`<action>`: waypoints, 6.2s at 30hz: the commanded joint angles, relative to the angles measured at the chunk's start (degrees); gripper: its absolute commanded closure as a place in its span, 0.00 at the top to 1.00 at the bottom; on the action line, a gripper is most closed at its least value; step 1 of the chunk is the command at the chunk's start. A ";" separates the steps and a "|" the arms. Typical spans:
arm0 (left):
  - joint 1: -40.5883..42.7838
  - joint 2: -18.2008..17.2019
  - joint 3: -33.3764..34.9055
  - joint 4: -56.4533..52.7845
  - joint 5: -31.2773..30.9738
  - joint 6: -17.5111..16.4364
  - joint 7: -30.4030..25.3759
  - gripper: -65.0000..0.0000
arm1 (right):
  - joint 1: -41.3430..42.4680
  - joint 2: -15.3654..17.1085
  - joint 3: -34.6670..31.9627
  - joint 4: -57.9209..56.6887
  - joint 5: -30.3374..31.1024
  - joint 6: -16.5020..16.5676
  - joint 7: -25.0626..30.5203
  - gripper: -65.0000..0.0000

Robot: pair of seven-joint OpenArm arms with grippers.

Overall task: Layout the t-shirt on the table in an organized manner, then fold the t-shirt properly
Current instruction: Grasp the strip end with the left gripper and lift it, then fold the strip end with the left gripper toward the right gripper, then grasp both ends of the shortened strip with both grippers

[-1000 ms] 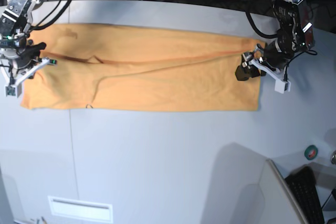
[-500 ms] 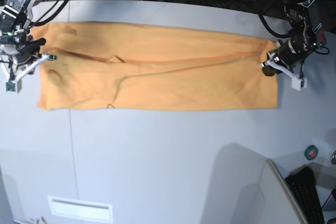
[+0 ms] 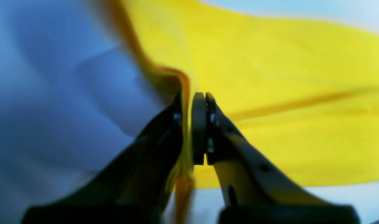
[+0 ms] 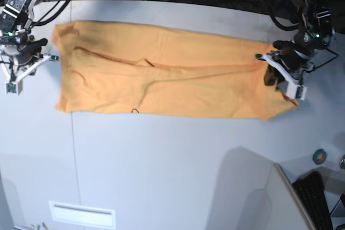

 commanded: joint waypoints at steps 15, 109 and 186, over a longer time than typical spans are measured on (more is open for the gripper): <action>-5.52 12.38 17.68 1.61 13.85 0.97 2.78 0.00 | 0.45 0.49 0.48 1.25 0.30 -0.16 0.92 0.00; -1.92 8.16 3.87 4.60 13.33 0.97 6.64 0.00 | 2.12 3.66 3.38 -0.42 25.89 -0.16 -12.36 0.27; -14.84 11.68 17.85 -23.97 13.42 0.97 -6.72 0.00 | 3.53 14.56 -24.93 1.34 41.27 -19.94 -13.50 0.00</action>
